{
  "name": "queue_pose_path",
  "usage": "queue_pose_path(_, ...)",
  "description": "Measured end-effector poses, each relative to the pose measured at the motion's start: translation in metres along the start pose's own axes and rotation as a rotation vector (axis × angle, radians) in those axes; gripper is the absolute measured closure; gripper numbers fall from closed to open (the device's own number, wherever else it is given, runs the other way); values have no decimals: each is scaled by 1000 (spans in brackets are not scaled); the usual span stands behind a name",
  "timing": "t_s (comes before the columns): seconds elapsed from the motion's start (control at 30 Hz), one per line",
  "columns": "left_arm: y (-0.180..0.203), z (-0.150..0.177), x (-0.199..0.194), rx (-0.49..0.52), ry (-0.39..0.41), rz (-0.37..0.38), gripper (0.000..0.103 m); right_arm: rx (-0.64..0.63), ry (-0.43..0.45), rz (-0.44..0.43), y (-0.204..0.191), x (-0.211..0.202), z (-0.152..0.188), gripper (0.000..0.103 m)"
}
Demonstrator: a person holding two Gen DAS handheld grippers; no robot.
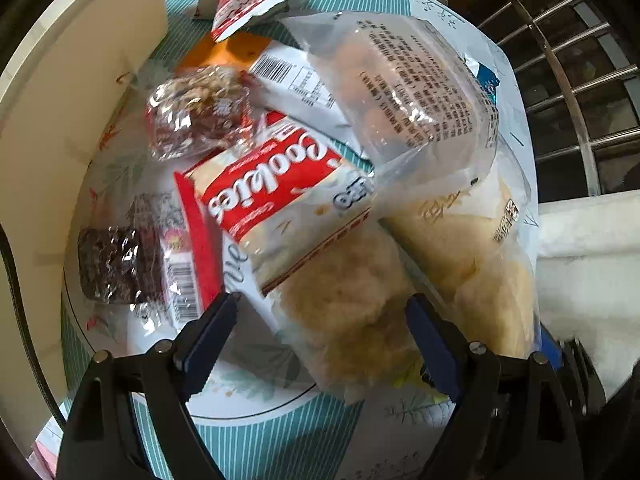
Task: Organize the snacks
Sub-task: 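Grasp a clear rice-crisp bag with left gripper while right grasps another, then carry both rice-crisp bags into the white tray and release them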
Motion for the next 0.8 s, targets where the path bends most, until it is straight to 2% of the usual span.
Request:
queue_pose_path(0.13,15,-3,8,19,17,-67,20,11,-23,8,1,-7,6,46)
queue_pose_path(0.2,20,-4,8,33,28,-78,28,14,-36,9,1,-9,9,46)
queue_pose_path(0.33,27,-3,10,39,26,-59,34,27,-51,15,1,-14,13,46)
queue_pose_path(0.5,15,-3,7,2,9,-25,47,46,-75,12,-2,-16,15,46)
queue_pose_path(0.8,-9,15,-7,-26,-27,-2,52,29,-114,-14,-20,-20,20,46)
Point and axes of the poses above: each gripper's, at about its wrist camera, not at the fingertips, and x roughly the way its jaws point, y to its right, z to its underside, the point moved 2 cm from there along x, roughly the way its jaws point, and after that the axes turned 15 degrees about y, right-handed, at the moved point
